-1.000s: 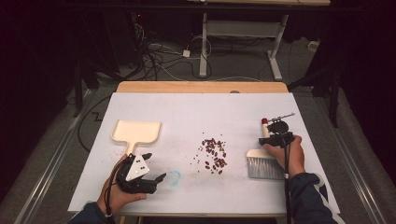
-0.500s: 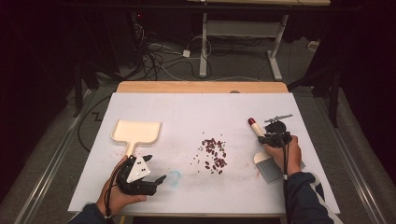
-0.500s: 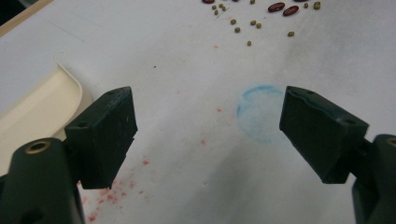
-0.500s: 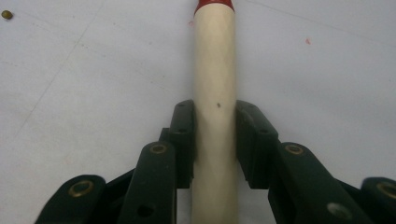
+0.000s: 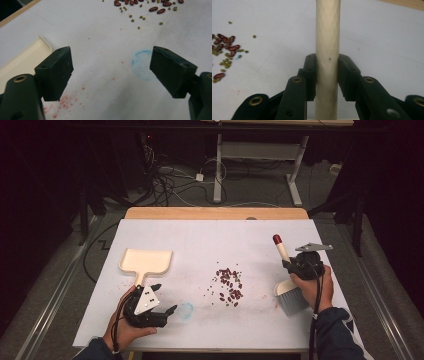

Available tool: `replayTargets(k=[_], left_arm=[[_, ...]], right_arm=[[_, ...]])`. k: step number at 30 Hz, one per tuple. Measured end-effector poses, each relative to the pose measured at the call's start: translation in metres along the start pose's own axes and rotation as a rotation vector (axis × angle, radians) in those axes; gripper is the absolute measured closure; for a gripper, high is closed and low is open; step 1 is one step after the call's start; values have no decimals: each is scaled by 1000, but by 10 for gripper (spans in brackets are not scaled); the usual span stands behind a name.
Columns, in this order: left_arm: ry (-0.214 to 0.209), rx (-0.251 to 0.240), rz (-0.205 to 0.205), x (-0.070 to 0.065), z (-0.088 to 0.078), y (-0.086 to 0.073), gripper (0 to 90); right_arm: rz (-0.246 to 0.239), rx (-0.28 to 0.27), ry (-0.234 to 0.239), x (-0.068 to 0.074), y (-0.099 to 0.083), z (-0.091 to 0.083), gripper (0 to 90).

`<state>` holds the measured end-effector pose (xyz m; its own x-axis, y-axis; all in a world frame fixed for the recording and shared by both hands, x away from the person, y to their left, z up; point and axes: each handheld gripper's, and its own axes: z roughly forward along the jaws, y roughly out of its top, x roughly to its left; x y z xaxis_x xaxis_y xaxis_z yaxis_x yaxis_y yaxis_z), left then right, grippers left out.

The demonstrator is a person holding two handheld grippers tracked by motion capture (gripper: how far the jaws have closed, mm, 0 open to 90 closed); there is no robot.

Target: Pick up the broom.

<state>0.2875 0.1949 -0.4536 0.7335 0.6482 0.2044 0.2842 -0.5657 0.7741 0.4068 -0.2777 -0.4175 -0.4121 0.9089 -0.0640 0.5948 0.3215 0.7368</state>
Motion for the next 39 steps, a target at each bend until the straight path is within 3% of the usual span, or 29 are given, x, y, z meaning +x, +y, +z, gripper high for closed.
replayTargets(k=[6,7,10,13,20,21,28,36,39], left_arm=[[-15,-16,-16,-1,0,3,181],[-44,-20,-25,-4,0,4,180],[-71,-30,-23,-9,1,8,180],[-93,-38,-25,-12,2,12,180],[-166,-119,-60,-24,10,44,178],[-194,-146,-63,-32,15,59,182],[-291,-196,19,-71,37,110,188],[-390,-242,47,-104,62,146,212],[-382,-254,10,-106,72,150,232]], right_arm=[[-7,-62,13,1,1,-17,710],[-13,-81,25,2,2,-23,709],[-30,-117,45,3,2,-29,709],[-48,-142,37,8,2,-36,710],[-56,-259,34,22,12,-63,709],[-51,-285,35,26,14,-70,709],[-64,-387,50,56,19,-88,708],[-92,-431,73,90,19,-91,708],[-104,-440,78,101,17,-90,708]])
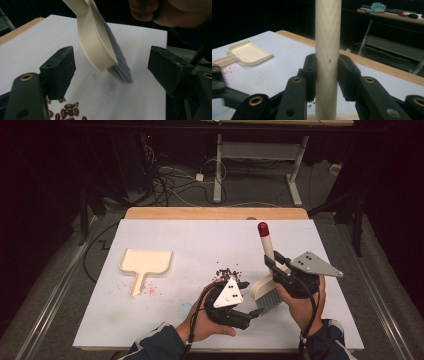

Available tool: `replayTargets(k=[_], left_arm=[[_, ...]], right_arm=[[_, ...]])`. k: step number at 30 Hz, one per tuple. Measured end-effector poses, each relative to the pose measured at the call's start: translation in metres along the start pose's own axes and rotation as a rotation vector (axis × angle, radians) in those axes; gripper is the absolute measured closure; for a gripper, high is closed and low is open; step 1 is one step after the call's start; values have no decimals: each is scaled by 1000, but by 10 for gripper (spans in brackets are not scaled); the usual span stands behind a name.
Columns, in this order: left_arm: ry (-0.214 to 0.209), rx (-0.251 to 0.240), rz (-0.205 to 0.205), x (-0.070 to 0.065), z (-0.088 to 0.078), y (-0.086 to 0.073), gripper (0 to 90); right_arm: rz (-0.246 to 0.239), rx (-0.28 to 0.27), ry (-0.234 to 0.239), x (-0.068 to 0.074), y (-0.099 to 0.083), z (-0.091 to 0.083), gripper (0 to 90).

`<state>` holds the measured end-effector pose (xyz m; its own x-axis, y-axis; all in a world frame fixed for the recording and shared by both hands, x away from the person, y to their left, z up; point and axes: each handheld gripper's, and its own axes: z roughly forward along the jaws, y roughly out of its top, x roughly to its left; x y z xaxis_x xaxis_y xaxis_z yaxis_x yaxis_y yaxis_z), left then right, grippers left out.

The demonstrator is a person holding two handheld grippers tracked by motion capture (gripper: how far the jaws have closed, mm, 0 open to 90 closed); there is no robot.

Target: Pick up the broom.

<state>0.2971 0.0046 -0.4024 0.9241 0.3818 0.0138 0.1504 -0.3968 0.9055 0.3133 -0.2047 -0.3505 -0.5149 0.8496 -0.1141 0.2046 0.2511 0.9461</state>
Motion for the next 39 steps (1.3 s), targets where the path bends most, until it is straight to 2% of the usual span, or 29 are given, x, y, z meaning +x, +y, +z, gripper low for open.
replayTargets(k=[2,4,7,8,11,13,14,16,18,20,23,24,26,27,28,29,31,34,39], left_arm=[[-10,-10,-39,5,7,-1,256],[-42,-22,-70,10,10,-4,384],[-90,-65,-134,21,10,-10,500],[-95,-67,-138,23,10,-11,521],[-60,-52,-130,24,10,-13,577],[-48,-44,-136,27,8,-14,621],[-40,-39,-130,29,6,-15,631],[-41,-35,-131,33,1,-15,650],[-52,-22,-103,37,-6,-14,657],[-61,-7,-65,40,-15,-13,661],[-89,15,-21,45,-28,-14,662],[-94,30,-6,46,-32,-15,662],[-98,42,10,47,-36,-16,662],[-118,64,36,48,-44,-20,662],[-121,78,52,49,-48,-22,662],[-125,85,58,49,-51,-24,662],[-146,101,68,49,-56,-28,662],[-178,137,102,45,-59,-32,662],[-235,158,134,38,-58,-37,662]], right_arm=[[-16,-12,11,8,0,1,708],[-45,-20,26,14,1,0,708],[-54,-35,46,24,3,-2,707],[-57,-41,46,26,3,-3,707],[-77,-47,37,31,3,-4,706],[-71,-57,34,31,2,-5,705],[-78,-56,42,31,3,-6,704],[-59,-58,56,30,3,-8,702],[-68,-63,103,27,5,-10,691],[-81,-67,172,22,7,-13,662],[-147,-68,273,15,10,-16,585],[-191,-63,312,12,10,-18,562],[-253,-17,361,8,10,-20,513],[-273,-13,391,5,8,-20,509],[-290,14,438,2,6,-19,497],[-302,60,456,1,4,-16,456],[-326,100,489,-1,-3,-11,432],[-358,173,532,5,-12,3,393],[-418,279,687,22,-26,20,397]])
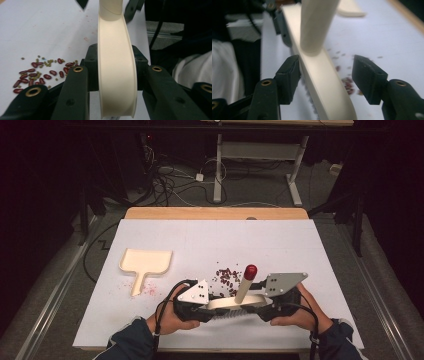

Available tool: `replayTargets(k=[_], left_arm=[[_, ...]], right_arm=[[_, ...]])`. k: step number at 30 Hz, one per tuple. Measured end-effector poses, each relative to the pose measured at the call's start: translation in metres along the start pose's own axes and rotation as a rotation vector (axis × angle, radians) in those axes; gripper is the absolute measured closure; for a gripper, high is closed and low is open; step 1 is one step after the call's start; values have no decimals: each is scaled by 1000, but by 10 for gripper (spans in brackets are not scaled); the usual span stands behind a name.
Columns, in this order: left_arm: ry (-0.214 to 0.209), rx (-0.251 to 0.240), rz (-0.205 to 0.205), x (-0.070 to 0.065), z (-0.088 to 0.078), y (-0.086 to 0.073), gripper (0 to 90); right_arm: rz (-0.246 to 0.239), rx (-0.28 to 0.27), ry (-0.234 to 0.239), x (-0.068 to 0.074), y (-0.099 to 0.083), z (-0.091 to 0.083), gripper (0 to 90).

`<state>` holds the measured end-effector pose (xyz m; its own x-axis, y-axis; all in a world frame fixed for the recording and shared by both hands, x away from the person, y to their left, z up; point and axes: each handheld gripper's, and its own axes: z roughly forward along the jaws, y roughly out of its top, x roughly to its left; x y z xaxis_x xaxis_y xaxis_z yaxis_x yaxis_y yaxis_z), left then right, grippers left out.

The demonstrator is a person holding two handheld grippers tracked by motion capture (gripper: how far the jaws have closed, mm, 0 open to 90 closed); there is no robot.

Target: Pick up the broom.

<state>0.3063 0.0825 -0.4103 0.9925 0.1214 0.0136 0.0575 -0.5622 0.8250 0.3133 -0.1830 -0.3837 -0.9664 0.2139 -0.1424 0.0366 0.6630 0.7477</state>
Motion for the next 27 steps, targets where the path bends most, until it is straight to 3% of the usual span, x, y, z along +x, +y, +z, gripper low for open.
replayTargets(k=[4,6,10,11,14,15,16,18,20,21,22,23,27], left_arm=[[-25,4,15,-2,1,0,661],[-28,18,23,-3,3,0,660],[-13,-1,2,0,1,-2,602],[0,-1,4,0,1,-2,592],[75,-1,9,0,-5,-3,537],[75,-1,9,0,-5,-3,505],[110,10,10,0,-8,-4,451],[180,-3,-19,1,-21,-9,433],[273,-7,-35,0,-30,-15,315],[293,-26,-53,-1,-35,-19,290],[293,-26,-53,-1,-35,-19,282],[375,-36,-62,-3,-43,-29,257],[482,-4,-58,-6,-59,-50,220]], right_arm=[[-26,33,84,3,-3,14,495],[-29,26,136,4,-3,17,585],[-33,15,178,1,-5,20,657],[-14,23,164,4,-5,19,661],[-38,18,147,2,-2,19,672],[-44,10,137,0,-2,18,672],[-34,9,131,-1,-2,17,672],[-18,11,107,-2,-2,14,671],[1,-1,83,-5,-3,10,672],[9,-11,69,-7,-5,7,671],[26,-19,56,-8,-6,3,672],[34,-25,49,-10,-7,0,672],[69,-23,-25,-15,-10,-9,671]])
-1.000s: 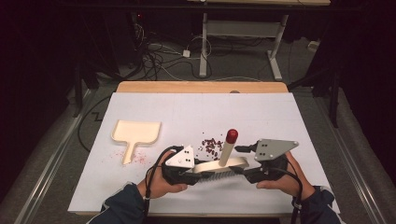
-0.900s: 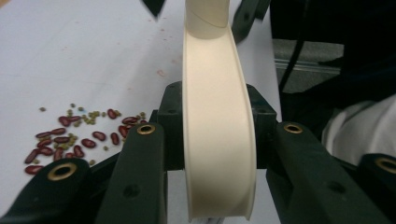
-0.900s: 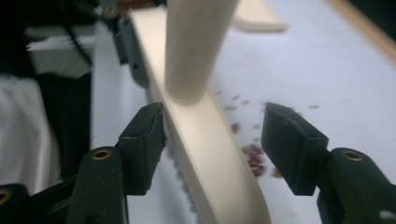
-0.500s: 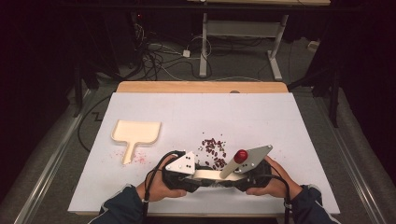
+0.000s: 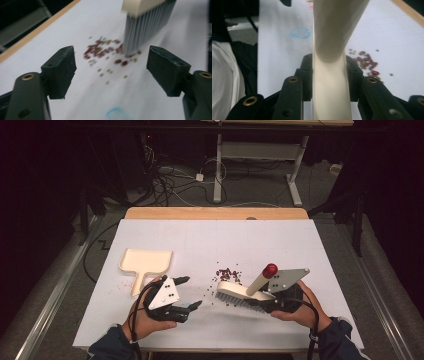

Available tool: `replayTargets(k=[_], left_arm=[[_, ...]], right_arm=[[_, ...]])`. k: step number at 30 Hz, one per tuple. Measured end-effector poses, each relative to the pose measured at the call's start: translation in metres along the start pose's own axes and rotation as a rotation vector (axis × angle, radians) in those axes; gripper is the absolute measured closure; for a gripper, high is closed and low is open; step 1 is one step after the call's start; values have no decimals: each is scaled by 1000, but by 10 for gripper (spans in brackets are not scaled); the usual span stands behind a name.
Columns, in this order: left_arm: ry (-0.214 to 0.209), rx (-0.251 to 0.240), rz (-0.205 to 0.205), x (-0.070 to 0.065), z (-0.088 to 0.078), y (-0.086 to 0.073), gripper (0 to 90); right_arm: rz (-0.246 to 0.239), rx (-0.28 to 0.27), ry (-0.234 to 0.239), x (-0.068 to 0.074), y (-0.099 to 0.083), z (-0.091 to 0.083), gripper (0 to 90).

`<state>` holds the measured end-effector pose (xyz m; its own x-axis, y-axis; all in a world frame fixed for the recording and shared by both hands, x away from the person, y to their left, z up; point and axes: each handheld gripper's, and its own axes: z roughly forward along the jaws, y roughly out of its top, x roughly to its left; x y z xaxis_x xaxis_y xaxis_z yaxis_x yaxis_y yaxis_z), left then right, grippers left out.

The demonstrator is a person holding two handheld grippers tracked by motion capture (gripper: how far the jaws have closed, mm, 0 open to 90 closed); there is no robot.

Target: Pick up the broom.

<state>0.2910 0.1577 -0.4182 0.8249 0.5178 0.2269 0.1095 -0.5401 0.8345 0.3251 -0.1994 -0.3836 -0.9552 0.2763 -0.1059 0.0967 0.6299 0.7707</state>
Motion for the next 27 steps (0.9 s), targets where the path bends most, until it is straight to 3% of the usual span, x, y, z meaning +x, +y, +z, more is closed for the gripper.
replayTargets(k=[3,9,12,15,19,27], left_arm=[[50,28,-25,7,-10,-15,207],[117,91,-54,17,-22,-43,191],[169,133,-40,17,-23,-55,191],[170,138,-69,17,-26,-64,191],[165,144,-84,15,-29,-69,191],[161,151,-89,14,-30,-71,190]], right_arm=[[34,-6,-82,-8,-2,-7,672],[82,-1,-186,-20,-8,-16,671],[114,-10,-231,-26,-12,-19,671],[136,-31,-259,-31,-15,-22,671],[152,-2,-326,-35,-17,-24,672],[176,-2,-398,-43,-20,-24,672]])
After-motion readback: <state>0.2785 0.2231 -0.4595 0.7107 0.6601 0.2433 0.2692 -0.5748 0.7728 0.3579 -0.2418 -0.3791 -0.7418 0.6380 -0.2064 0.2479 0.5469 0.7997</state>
